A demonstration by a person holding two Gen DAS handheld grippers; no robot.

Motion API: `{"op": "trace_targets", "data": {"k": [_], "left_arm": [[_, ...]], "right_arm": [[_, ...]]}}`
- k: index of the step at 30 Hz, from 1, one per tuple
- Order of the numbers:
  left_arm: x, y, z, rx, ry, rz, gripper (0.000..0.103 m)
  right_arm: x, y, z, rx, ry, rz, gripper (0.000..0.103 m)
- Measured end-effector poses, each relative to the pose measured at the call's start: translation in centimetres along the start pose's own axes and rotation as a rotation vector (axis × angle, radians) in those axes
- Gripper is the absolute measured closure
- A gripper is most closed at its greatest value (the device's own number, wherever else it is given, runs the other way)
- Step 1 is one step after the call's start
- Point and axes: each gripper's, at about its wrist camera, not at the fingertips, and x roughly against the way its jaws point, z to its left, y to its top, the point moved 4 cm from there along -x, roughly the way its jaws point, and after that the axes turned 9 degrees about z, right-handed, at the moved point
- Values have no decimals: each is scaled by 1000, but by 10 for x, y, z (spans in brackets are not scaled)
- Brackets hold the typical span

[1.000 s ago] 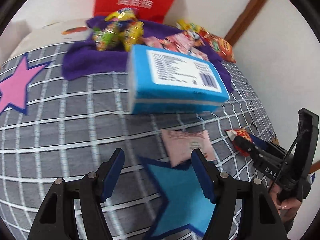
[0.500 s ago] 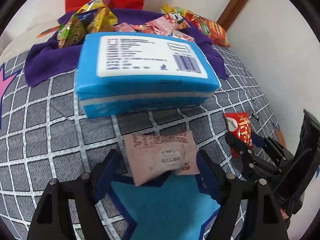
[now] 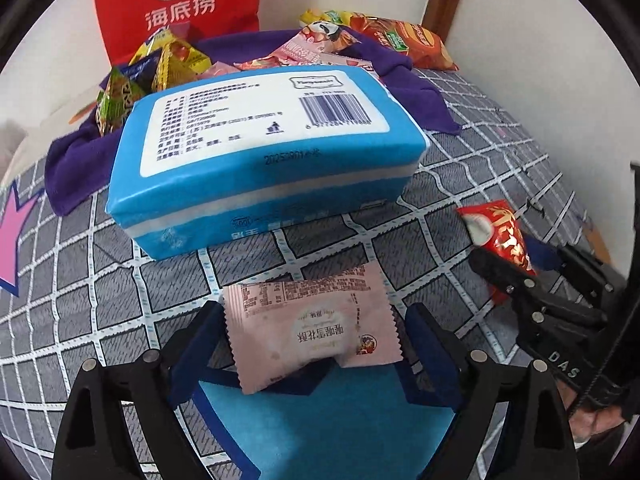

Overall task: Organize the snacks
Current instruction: 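Grasp the pink candy packet beside the tissue box with the left tool, then carry the red packet with the right tool while the left tool carries the pink packet over the towel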

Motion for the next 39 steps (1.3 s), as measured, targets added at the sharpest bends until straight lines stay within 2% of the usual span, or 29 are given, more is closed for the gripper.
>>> {"op": "trace_targets", "data": {"k": [3, 4, 5, 7, 9, 15, 20, 27, 32, 39], "left_arm": [[-2, -1, -5, -24, 54, -20, 14], [-1, -1, -4, -17, 54, -29, 17], [0, 0, -2, -8, 59, -38, 26], [3, 0, 2, 6, 34, -43, 31], [6, 1, 6, 13, 10, -47, 48], [12, -1, 15, 43, -62, -23, 62], [23, -11, 18, 48, -88, -23, 65], [50, -10, 32, 74, -108, -70, 65], [80, 7, 48, 87, -96, -123, 65], [121, 48, 74, 105, -36, -229, 65]], "right_arm": [[-1, 0, 1, 11, 1, 3, 53], [-1, 1, 2, 14, -3, 4, 53], [-2, 1, 2, 16, -7, 4, 53], [-2, 1, 3, 21, -14, 3, 53], [-2, 1, 3, 22, -14, 0, 53], [-1, 0, 2, 20, -47, -3, 62], [4, 3, 4, 8, -40, 17, 63], [35, 20, 26, 42, -38, -31, 63], [60, 45, 40, 63, -32, -85, 63], [86, 105, 52, 85, -64, -156, 63]]}}
